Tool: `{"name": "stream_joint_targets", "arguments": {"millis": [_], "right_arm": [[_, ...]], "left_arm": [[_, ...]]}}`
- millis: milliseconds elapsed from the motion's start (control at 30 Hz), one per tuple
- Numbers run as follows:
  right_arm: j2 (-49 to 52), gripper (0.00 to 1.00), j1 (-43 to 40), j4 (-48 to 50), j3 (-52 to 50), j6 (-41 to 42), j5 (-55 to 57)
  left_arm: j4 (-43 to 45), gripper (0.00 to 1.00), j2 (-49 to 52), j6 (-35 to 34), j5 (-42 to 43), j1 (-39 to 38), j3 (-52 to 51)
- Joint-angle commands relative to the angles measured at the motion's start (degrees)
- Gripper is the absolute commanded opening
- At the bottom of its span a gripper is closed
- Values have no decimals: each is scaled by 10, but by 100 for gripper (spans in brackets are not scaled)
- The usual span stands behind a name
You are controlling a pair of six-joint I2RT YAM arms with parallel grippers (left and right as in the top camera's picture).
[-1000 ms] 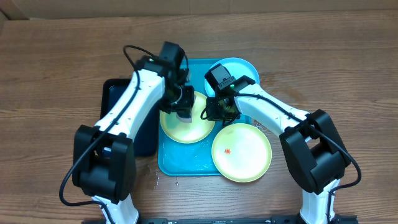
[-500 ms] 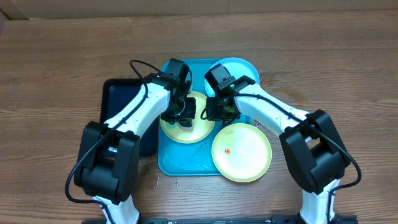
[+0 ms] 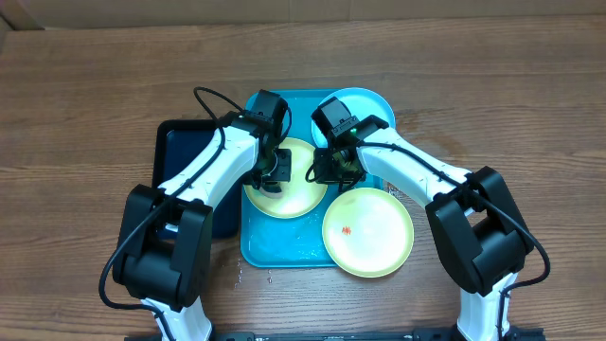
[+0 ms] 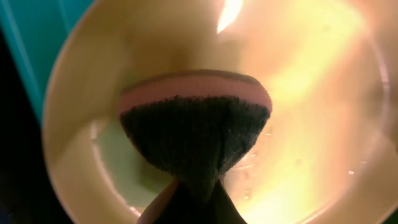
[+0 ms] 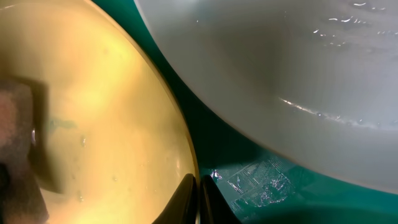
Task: Clean dirty plates on tray and stack at the side
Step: 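Keep scrubbing the plate surface with the sponge, moving it around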
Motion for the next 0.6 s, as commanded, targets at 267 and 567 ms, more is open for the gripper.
{"name": "stream_joint_targets", "arguments": {"millis": [267, 567], "right_arm": [[2, 5, 3, 2, 0, 0, -3], [2, 5, 3, 2, 0, 0, -3]], "left_arm": [[3, 4, 3, -27, -53, -3, -16], [6, 4, 70, -33, -22, -3, -19]]}}
